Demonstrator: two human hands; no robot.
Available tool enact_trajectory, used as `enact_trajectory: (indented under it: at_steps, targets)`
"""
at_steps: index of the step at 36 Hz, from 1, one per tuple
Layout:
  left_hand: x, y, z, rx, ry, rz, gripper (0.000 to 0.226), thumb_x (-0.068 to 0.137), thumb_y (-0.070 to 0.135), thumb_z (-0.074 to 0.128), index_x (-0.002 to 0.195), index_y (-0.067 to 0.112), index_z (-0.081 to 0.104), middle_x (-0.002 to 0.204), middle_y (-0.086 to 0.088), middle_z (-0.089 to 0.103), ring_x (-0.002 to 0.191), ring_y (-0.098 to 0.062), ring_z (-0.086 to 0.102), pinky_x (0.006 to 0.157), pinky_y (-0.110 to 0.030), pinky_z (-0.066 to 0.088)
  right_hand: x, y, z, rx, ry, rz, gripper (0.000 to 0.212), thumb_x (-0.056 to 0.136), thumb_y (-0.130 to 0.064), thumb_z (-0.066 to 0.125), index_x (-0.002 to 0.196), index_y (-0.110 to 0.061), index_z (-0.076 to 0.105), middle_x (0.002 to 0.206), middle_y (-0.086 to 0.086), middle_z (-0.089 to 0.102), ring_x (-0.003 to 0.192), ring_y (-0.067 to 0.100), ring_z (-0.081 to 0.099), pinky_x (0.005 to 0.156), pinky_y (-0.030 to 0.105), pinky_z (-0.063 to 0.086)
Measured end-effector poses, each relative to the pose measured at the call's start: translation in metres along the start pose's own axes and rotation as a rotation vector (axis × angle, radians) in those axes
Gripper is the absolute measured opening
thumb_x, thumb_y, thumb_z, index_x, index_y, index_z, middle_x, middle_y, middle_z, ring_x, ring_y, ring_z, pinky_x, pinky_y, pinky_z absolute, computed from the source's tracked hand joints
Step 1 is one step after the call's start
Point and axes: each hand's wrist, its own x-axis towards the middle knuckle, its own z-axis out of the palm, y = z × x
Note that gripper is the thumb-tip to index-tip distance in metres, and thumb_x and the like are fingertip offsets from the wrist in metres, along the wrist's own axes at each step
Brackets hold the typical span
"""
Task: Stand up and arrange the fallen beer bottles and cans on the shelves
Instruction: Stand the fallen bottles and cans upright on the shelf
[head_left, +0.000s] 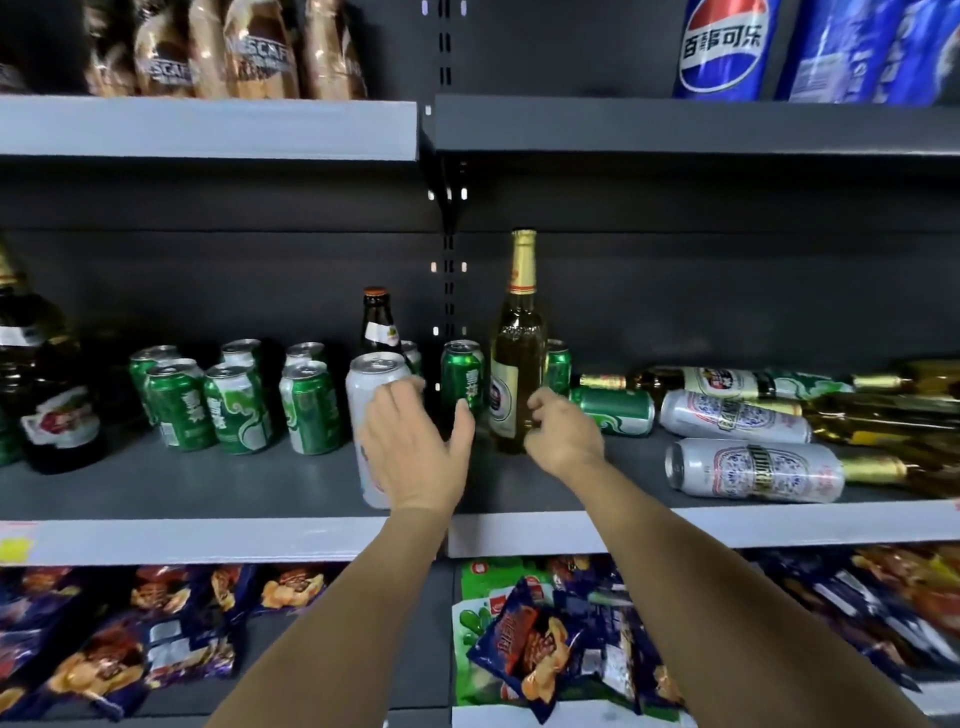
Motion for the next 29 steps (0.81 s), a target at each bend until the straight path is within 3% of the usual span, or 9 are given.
enact_trajectory:
  at_steps: [6, 11, 15, 21, 25, 29]
  targets:
    - [-0.025, 0.053, 0.037, -0.162, -0.284, 0.155, 0.029, 0.088, 0.038, 0.051, 0.102, 0.013, 0.051, 0.095, -0.005, 0.05, 0.084, -0.026, 0.053, 0.065, -0.035, 0.042, 0.013, 0.06, -0.045, -0.359, 0.074, 0.012, 0.045, 0.088, -0.02, 0.057, 0.132, -0.015, 0.048, 0.13, 0.01, 0.055, 0.122, 0.03, 0.048, 0.097, 0.037, 0.037]
    - [-0.045, 0.099, 0.083, -0.227, -0.638, -0.03, 0.03, 0.097, 0.037, 0.05, 0.121, 0.019, 0.044, 0.122, 0.0, 0.044, 0.104, -0.022, 0.053, 0.072, -0.031, 0.039, 0.033, 0.099, -0.065, -0.435, -0.032, 0.025, 0.053, 0.09, -0.024, 0.057, 0.139, -0.016, 0.04, 0.138, 0.009, 0.048, 0.129, 0.03, 0.042, 0.102, 0.04, 0.035]
    - [-0.052, 0.123, 0.121, -0.274, -0.779, -0.192, 0.046, 0.099, 0.037, 0.048, 0.138, 0.016, 0.035, 0.139, -0.007, 0.037, 0.12, -0.027, 0.048, 0.093, -0.039, 0.045, 0.048, 0.122, -0.066, -0.458, -0.1, -0.036, 0.059, 0.093, -0.028, 0.056, 0.146, -0.016, 0.032, 0.145, 0.008, 0.041, 0.134, 0.028, 0.035, 0.108, 0.042, 0.03]
    - [-0.05, 0.138, 0.151, -0.116, -0.74, -0.289, 0.059, 0.1, 0.037, 0.044, 0.15, 0.012, 0.022, 0.153, -0.012, 0.024, 0.139, -0.03, 0.026, 0.11, -0.039, 0.027, 0.07, 0.136, -0.052, -0.458, -0.178, -0.134, 0.074, 0.096, -0.03, 0.052, 0.154, -0.011, 0.01, 0.159, 0.007, 0.017, 0.144, 0.026, 0.02, 0.114, 0.046, 0.021]
    - [-0.046, 0.138, 0.163, -0.162, -0.731, -0.45, 0.059, 0.102, 0.031, 0.042, 0.152, 0.01, 0.017, 0.153, -0.016, 0.024, 0.137, -0.035, 0.031, 0.11, -0.044, 0.031, 0.081, 0.134, -0.047, -0.477, -0.179, -0.18, 0.075, 0.093, -0.028, 0.055, 0.152, -0.013, 0.012, 0.154, 0.009, 0.028, 0.138, 0.029, 0.03, 0.11, 0.044, 0.028]
    - [-0.042, 0.138, 0.178, -0.279, -0.706, -0.611, 0.059, 0.102, 0.031, 0.042, 0.151, 0.009, 0.017, 0.147, -0.02, 0.035, 0.129, -0.037, 0.043, 0.105, -0.044, 0.038, 0.089, 0.128, -0.043, -0.663, -0.138, -0.216, 0.077, 0.091, -0.027, 0.057, 0.152, -0.012, 0.013, 0.146, 0.01, 0.041, 0.132, 0.029, 0.032, 0.105, 0.041, 0.028]
